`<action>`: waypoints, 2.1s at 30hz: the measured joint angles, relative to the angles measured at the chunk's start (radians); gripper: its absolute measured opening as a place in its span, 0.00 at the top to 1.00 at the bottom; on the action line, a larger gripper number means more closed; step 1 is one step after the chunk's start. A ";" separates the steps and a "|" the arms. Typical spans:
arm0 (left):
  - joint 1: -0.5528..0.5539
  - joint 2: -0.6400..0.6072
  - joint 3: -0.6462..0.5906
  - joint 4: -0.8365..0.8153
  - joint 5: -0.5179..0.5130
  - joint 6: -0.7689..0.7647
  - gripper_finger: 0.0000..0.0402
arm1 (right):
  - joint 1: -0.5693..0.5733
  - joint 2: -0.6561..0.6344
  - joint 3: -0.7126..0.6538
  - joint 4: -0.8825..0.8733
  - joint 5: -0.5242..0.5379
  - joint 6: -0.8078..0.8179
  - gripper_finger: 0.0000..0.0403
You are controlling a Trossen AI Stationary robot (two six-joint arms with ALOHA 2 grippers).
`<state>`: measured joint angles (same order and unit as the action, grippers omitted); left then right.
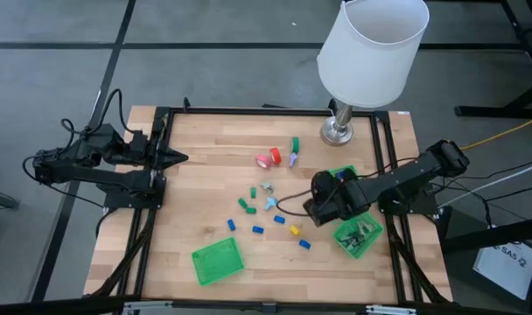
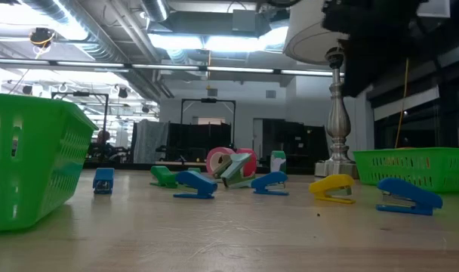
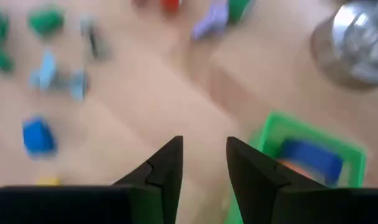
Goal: Pick and place Stapler, Stapler remover, tape
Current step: Put the green tape into the top right green bin
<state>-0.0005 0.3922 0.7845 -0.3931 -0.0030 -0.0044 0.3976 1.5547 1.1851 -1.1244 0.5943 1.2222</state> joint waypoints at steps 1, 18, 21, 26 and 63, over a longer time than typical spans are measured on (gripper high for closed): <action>0.000 0.000 0.000 0.000 0.000 0.000 0.98 | -0.011 0.000 0.000 0.015 0.032 -0.001 0.68; 0.000 0.000 0.000 0.000 0.000 0.000 0.98 | -0.241 0.000 0.000 0.267 0.214 0.027 0.68; 0.000 0.000 0.000 0.000 0.000 0.000 0.99 | -0.301 0.000 0.000 0.291 0.178 0.027 0.68; 0.000 0.000 0.000 0.000 0.000 0.000 0.99 | -0.391 0.000 0.000 0.302 0.168 0.026 0.68; 0.000 0.000 0.000 0.000 0.000 0.000 0.98 | -0.575 0.069 0.000 0.606 -0.113 -0.159 0.68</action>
<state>-0.0003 0.3920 0.7845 -0.3931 -0.0029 -0.0042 -0.1773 1.6241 1.1852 -0.5188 0.4817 1.0630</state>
